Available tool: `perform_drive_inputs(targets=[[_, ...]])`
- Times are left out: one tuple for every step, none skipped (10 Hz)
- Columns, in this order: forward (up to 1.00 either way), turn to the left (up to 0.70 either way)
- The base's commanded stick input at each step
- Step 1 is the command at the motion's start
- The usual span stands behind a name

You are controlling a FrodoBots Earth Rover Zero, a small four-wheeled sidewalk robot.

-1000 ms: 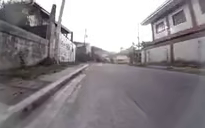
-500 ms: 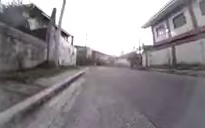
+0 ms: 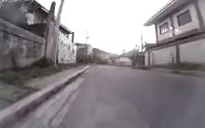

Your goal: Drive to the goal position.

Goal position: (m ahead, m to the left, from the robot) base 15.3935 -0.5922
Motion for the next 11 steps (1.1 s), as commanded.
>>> perform_drive_inputs(targets=[[1.00,0.00],[1.00,0.00],[1.00,0.00],[1.00,0.00],[1.00,0.00],[1.00,0.00],[1.00,0.00],[1.00,0.00],[1.00,0.00],[1.00,0.00],[1.00,0.00]])
